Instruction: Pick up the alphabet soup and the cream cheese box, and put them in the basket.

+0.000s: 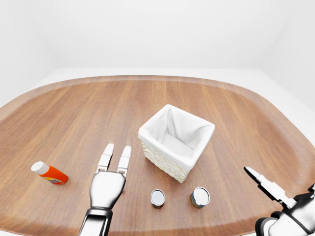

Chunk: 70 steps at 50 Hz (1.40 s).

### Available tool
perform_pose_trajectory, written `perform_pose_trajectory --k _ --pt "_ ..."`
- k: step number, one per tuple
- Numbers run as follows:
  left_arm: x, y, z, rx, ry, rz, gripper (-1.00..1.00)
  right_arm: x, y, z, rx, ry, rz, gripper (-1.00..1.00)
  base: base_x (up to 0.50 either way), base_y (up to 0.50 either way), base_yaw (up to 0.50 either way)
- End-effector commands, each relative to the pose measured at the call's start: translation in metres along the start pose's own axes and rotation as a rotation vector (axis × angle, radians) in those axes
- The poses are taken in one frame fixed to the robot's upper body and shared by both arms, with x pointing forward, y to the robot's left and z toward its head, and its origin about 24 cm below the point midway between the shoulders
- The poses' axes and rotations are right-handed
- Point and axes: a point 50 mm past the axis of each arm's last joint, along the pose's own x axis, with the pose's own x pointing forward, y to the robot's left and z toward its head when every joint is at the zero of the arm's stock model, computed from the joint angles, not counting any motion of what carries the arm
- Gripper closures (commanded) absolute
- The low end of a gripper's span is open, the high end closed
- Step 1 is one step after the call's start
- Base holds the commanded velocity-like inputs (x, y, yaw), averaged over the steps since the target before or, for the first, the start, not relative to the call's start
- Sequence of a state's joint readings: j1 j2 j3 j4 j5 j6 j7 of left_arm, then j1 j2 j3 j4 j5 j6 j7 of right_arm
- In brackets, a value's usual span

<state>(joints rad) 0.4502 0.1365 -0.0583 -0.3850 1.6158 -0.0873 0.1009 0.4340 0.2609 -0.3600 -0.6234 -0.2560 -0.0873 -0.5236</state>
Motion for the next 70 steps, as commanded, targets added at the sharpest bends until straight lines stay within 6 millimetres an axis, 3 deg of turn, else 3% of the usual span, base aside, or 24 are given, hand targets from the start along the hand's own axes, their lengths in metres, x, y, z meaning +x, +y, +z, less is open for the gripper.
perform_pose_trajectory --k 1,5,9,34,46,70 --pt "-0.003 -0.015 0.002 -0.013 -0.012 -0.057 -1.0 0.001 -0.001 0.003 0.017 -0.005 -0.008 -1.0 0.0 0.0 0.0" --pt "-0.003 -0.017 0.004 -0.014 -0.021 -0.058 -1.0 0.0 -0.001 0.003 0.015 -0.004 -0.008 -1.0 0.0 0.0 0.0" --pt "-0.004 0.003 0.003 -0.056 -0.01 -0.047 -1.0 0.0 0.0 0.003 -0.01 -0.019 -0.004 -1.0 0.0 0.0 0.0" --pt "-0.004 0.004 0.001 -0.054 0.003 -0.046 -1.0 0.0 0.0 0.003 -0.01 -0.02 -0.001 -1.0 0.0 0.0 0.0" --pt "-0.005 -0.018 0.0 -0.049 0.001 -0.076 -1.0 0.0 -0.001 0.006 0.0 -0.028 -0.008 -1.0 0.0 0.0 0.0" --pt "-0.009 -0.036 -0.014 -0.048 0.044 -0.12 -1.0 0.0 0.0 0.004 -0.011 -0.025 -0.001 -1.0 0.0 0.0 0.0"
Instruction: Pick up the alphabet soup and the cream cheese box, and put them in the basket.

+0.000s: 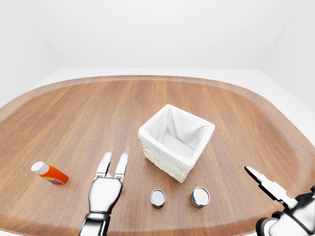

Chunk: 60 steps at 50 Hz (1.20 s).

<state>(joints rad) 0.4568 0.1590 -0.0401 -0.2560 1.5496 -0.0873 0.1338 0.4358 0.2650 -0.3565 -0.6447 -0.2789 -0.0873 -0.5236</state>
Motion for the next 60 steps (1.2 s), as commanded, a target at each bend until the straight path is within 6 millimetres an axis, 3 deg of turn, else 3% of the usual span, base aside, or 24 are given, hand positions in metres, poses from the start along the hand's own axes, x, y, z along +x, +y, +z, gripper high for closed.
perform_pose_trajectory --k 1,31,54,60 --pt "0.0 -0.007 -0.009 0.0 0.033 -0.02 -1.0 0.0 0.001 -0.001 -0.006 0.002 0.004 -1.0 0.0 0.0 0.0" --pt "0.008 -0.054 0.002 0.027 -0.06 -0.095 -1.0 0.0 0.002 -0.001 -0.004 -0.001 0.01 -1.0 0.0 0.0 0.0" --pt "0.015 -0.069 0.004 0.025 -0.085 -0.129 -1.0 0.0 0.001 -0.002 -0.006 0.003 0.009 -1.0 0.0 0.0 0.0" --pt "0.017 -0.082 0.003 0.023 -0.092 -0.143 -1.0 0.0 0.001 -0.001 -0.005 0.0 0.009 -1.0 0.0 0.0 0.0"
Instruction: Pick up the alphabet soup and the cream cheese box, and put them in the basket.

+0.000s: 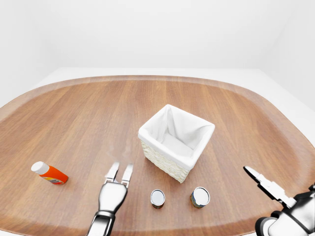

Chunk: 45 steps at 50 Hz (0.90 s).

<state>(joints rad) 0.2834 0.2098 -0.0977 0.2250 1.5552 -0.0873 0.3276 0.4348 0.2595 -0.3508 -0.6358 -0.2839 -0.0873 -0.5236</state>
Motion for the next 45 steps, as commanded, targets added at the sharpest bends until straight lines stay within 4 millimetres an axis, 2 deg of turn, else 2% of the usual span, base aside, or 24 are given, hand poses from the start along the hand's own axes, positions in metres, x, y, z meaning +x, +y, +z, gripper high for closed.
perform_pose_trajectory --k 1,20,45 --pt "0.006 -0.015 -0.001 -0.004 -0.012 -0.022 -1.0 0.0 0.0 0.0 -0.001 0.0 0.001 -1.0 0.0 0.0 0.0" --pt "0.01 -0.026 -0.005 -0.02 -0.004 -0.043 -1.0 0.0 0.001 -0.001 -0.005 0.002 0.006 -1.0 0.0 0.0 0.0" --pt "0.018 -0.052 -0.011 -0.033 0.007 -0.133 -1.0 0.0 0.001 -0.001 -0.005 0.001 0.009 -1.0 0.0 0.0 0.0"
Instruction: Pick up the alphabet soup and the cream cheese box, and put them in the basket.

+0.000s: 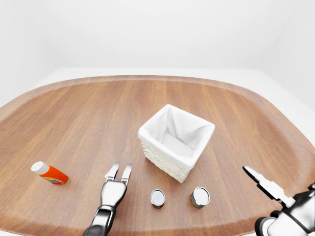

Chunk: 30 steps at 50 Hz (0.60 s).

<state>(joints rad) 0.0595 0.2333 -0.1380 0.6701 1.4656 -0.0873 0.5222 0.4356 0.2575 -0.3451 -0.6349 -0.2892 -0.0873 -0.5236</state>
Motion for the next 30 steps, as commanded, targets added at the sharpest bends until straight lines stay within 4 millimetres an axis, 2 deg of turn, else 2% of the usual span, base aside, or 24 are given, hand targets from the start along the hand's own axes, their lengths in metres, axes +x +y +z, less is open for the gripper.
perform_pose_trajectory --k 1,8,17,30 --pt "-0.005 -0.019 -0.004 0.01 0.004 -0.109 -1.0 0.0 0.001 -0.002 -0.003 0.005 0.003 -1.0 0.0 0.0 0.0" --pt "-0.006 -0.029 -0.004 0.007 0.005 -0.168 -1.0 0.0 0.0 -0.001 -0.002 0.002 0.002 -1.0 0.0 0.0 0.0" --pt "-0.008 -0.051 -0.003 0.015 0.005 -0.352 -1.0 0.0 0.0 0.0 -0.002 0.002 0.002 -1.0 0.0 0.0 0.0" --pt "-0.016 -0.061 -0.002 0.011 0.01 -0.436 -1.0 0.0 0.0 0.0 -0.003 0.001 0.002 -1.0 0.0 0.0 0.0"
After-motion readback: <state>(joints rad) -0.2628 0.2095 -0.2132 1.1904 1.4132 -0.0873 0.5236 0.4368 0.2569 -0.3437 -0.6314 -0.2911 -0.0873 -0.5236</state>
